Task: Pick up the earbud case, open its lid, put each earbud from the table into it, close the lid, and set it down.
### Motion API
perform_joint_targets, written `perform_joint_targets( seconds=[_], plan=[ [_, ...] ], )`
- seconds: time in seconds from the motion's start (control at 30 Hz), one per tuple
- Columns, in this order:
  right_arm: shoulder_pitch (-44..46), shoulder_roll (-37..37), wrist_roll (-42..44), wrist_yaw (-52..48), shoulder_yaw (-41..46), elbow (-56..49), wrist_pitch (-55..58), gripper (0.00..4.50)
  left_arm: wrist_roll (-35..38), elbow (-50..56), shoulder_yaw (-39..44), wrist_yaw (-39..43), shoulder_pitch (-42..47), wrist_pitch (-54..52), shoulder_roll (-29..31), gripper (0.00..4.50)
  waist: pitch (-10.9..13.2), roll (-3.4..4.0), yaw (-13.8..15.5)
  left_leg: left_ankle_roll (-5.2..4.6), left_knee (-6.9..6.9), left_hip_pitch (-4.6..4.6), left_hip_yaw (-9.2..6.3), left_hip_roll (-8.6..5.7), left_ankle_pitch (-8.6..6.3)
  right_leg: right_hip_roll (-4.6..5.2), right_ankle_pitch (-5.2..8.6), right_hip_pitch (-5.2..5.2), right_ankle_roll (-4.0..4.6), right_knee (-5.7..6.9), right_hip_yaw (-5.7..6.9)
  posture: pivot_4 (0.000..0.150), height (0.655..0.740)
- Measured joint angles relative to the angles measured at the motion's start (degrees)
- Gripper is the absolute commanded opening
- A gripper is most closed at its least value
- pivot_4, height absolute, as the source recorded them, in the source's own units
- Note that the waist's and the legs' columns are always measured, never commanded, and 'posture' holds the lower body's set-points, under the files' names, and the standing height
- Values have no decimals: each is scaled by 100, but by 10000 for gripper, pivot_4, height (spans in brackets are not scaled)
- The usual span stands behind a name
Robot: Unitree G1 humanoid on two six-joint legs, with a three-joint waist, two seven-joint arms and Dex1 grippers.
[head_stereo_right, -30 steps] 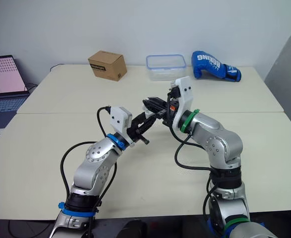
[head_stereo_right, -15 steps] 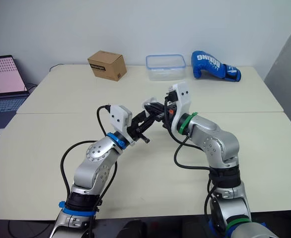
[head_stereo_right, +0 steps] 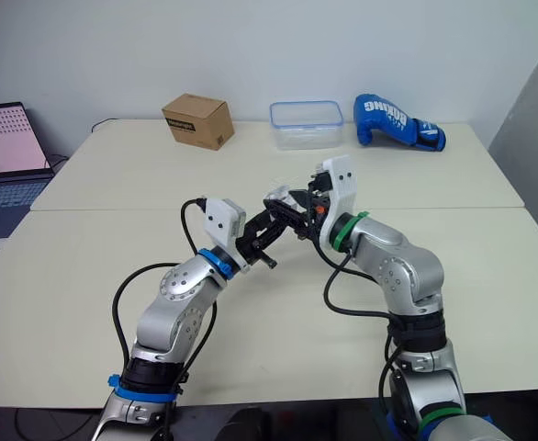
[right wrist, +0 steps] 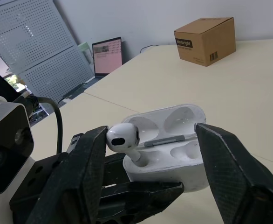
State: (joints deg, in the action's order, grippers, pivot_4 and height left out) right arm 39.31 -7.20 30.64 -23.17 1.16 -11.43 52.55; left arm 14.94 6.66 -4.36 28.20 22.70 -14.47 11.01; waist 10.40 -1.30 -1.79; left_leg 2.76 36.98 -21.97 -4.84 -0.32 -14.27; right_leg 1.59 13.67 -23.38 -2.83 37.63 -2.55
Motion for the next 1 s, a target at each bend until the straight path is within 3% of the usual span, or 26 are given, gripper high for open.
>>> perform_joint_targets(
  seconds=[0.57, 0.77, 1.0],
  plan=[
    [1, -44, -1, 14, 1, 151, 13, 30875, 18, 82, 1, 8, -9, 1, 8, 7364, 1, 0, -1, 0, -2, -1, 0, 1, 0, -1, 1, 0, 0, -5, 0, 1500, 7400],
    [189, 130, 879, -161, 627, 115, 91, 30875, 30, 205, 13, 14, -150, 1, 43, 7364, 2, 3, -2, -1, -3, -2, 0, 1, 0, -1, 1, 0, 0, -8, 0, 1500, 7400],
    [623, -911, 1364, -332, 1019, 85, 379, 30875, 59, 227, 34, 121, -292, -9, 273, 7364, 3, 4, 5, -1, -8, -16, -2, 3, -1, -3, 1, 2, 0, -46, 3, 1500, 7400]
  ],
)
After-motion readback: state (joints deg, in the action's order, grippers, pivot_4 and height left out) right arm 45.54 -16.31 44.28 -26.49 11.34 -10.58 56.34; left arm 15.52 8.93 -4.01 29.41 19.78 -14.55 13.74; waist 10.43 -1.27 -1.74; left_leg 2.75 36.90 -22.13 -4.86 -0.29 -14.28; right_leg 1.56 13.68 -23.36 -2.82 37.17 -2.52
